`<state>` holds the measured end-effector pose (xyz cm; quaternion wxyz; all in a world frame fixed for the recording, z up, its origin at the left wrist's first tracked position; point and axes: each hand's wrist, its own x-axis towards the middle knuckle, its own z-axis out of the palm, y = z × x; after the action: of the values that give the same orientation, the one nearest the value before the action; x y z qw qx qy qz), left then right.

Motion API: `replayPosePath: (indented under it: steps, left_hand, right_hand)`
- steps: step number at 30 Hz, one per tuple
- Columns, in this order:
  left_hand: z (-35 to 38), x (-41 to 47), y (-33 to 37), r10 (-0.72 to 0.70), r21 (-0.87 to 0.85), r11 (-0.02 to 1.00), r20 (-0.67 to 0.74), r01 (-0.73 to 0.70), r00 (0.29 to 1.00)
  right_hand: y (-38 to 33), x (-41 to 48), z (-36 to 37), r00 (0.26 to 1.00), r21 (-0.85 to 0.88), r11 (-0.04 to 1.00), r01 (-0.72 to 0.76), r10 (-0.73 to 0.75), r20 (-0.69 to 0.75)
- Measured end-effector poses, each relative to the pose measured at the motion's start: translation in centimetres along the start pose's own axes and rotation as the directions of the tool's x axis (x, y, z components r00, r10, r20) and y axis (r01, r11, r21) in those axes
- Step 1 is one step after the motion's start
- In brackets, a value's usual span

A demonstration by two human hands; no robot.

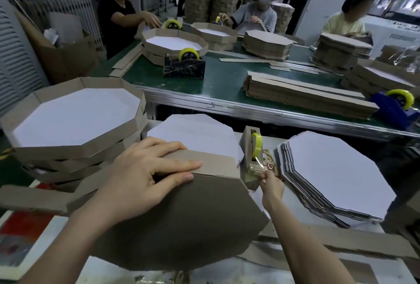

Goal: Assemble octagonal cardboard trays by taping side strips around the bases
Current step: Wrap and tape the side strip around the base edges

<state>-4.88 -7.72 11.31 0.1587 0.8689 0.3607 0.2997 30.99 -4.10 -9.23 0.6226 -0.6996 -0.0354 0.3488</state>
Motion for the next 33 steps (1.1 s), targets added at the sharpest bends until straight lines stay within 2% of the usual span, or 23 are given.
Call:
replayPosePath:
  steps: [3,6,13,16,18,20,23,29,33]
  left_hand:
    - [-0.1,-0.1,0.0,-0.005,-0.010,1.000,-0.014,0.005,1.000]
    - [-0.1,-0.3,-0.1,-0.010,-0.020,1.000,-0.029,0.009,1.000]
    - [-0.1,-0.1,-0.2,-0.023,-0.028,0.999,-0.009,0.023,1.000]
    - [-0.2,-0.1,-0.3,-0.031,-0.027,0.999,-0.001,0.031,1.000]
    - [-0.3,0.1,-0.3,-0.038,-0.026,0.999,0.003,0.038,0.999]
    - [-0.4,0.1,-0.4,-0.039,-0.022,0.999,0.015,0.040,0.999]
    - [-0.6,-0.5,-1.0,-0.047,-0.029,0.998,-0.002,0.047,0.999]
    - [-1.1,-2.4,-2.4,-0.095,-0.088,0.992,-0.073,0.088,0.993]
    - [-1.6,-3.1,-2.2,-0.053,-0.016,0.998,-0.029,0.053,0.998]
  right_hand:
    - [1.0,-0.2,-1.4,0.990,-0.105,0.988,0.109,-0.099,0.098]
    - [1.5,-0.2,-1.8,0.979,-0.113,0.977,0.182,-0.169,0.111]
    - [1.4,0.8,-2.5,0.975,-0.109,0.978,0.177,-0.159,0.152]
    - [1.7,1.1,-3.4,0.981,-0.171,0.972,0.160,-0.138,0.135]
    - [1.5,0.7,-3.4,0.976,-0.243,0.958,0.154,-0.110,0.187]
    - [0.7,-0.7,-2.7,0.945,-0.383,0.910,0.159,-0.028,0.327]
    - [-2.0,-3.8,-0.4,0.830,-0.583,0.756,0.298,0.096,0.549]
    - [-9.1,-11.5,5.1,0.725,-0.515,0.681,0.521,-0.034,0.688]
    - [-12.9,-17.5,7.3,0.682,-0.385,0.772,0.506,-0.084,0.727]
